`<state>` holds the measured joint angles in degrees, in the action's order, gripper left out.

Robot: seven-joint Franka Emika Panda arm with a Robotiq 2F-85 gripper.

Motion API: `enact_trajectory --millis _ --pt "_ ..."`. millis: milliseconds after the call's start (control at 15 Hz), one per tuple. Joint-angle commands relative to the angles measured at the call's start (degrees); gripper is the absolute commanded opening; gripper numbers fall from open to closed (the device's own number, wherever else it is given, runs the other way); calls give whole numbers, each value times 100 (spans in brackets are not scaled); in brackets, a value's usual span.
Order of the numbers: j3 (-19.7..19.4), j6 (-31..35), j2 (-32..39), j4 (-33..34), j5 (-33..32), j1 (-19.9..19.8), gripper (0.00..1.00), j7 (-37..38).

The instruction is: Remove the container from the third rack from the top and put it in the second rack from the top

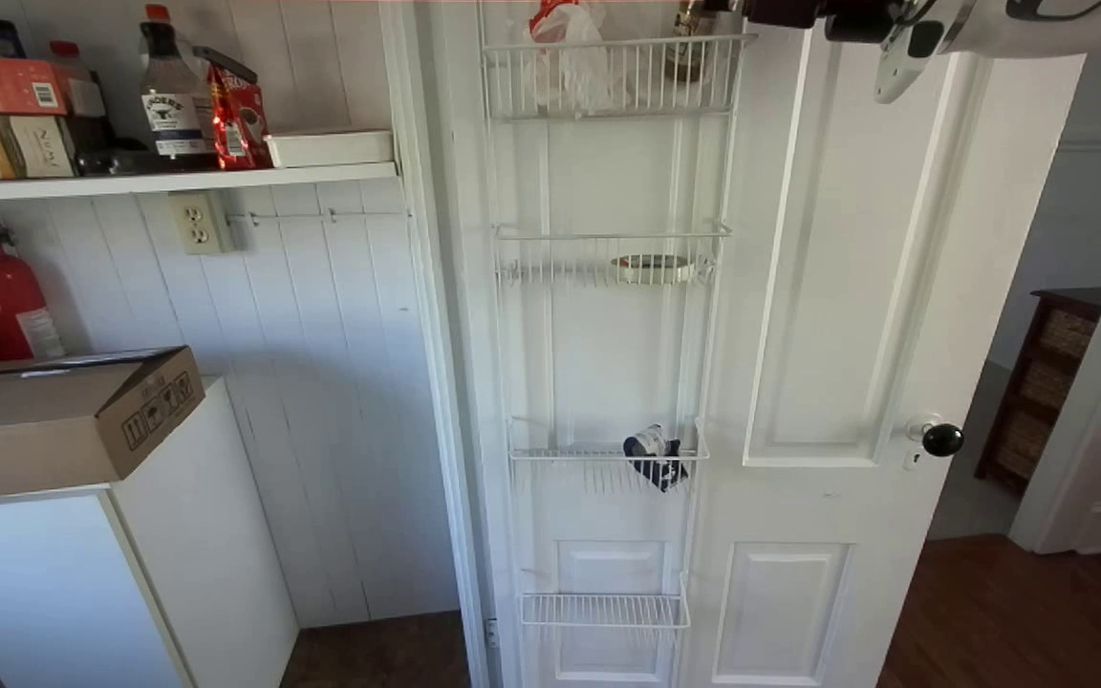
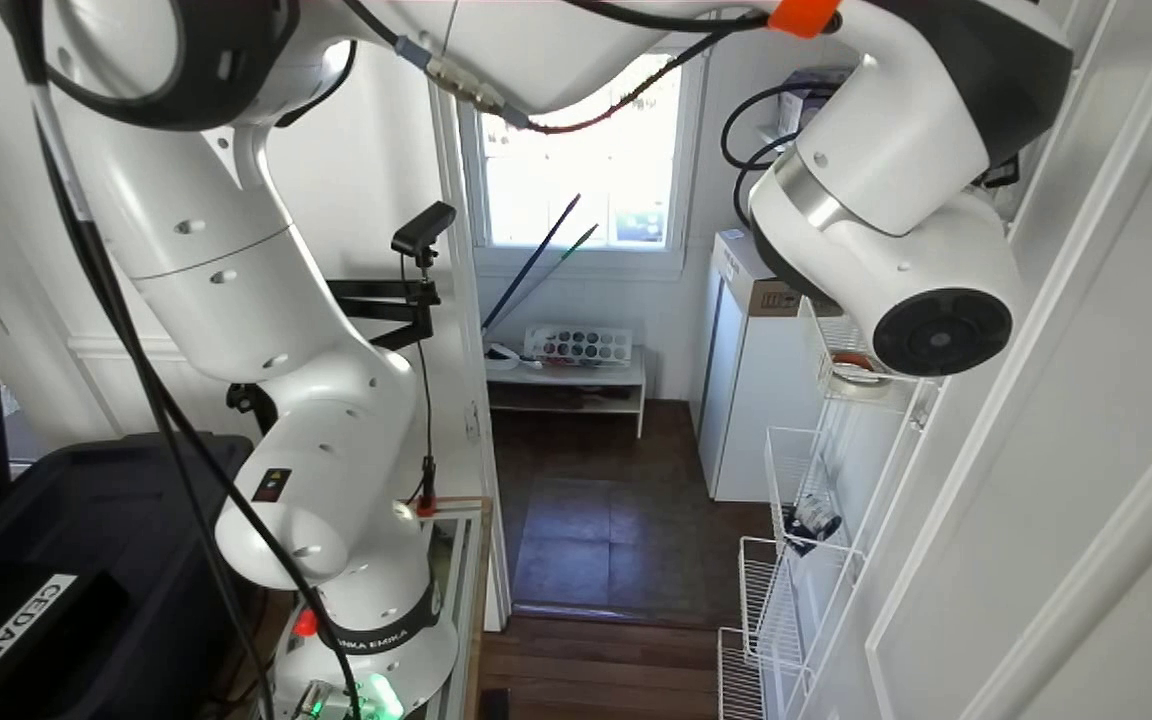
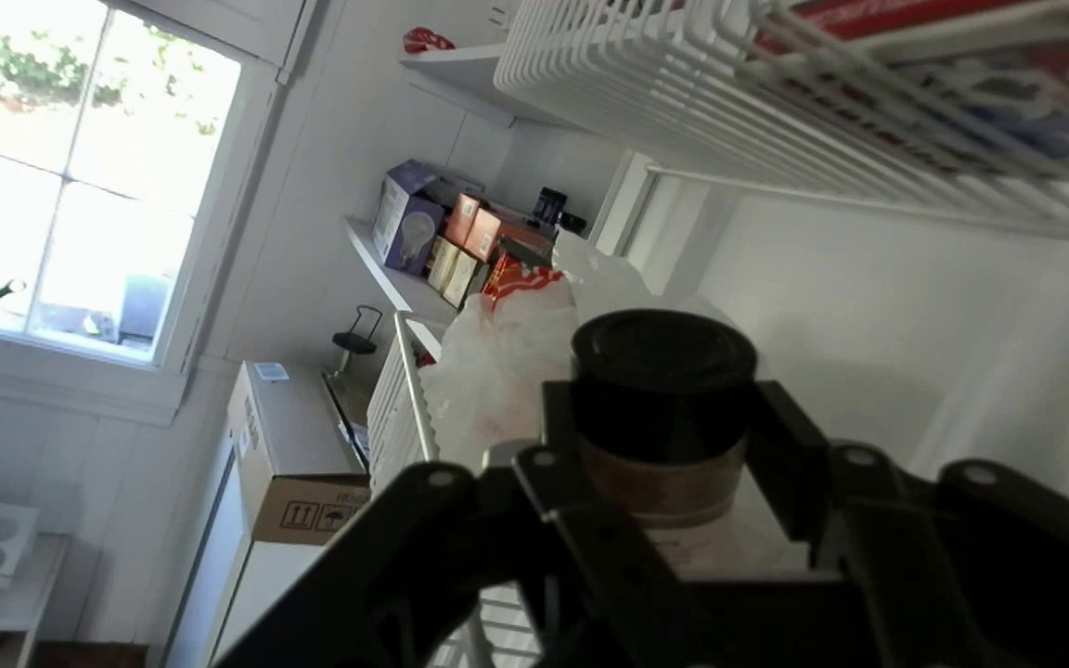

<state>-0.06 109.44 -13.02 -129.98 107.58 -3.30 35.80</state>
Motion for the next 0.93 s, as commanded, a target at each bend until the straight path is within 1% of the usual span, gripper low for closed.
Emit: enact_trajectory --millis 0,200,467,800,867 --pt "37 474 -167 114 -445 45 24 547" --pt "23 533 -159 180 -648 53 24 986" --pt "18 476 -105 261 -907 56 24 1786" --pt "80 807 -72 338 -1358 34 24 2611" --pt "82 849 -70 362 -1423 33 45 2701"
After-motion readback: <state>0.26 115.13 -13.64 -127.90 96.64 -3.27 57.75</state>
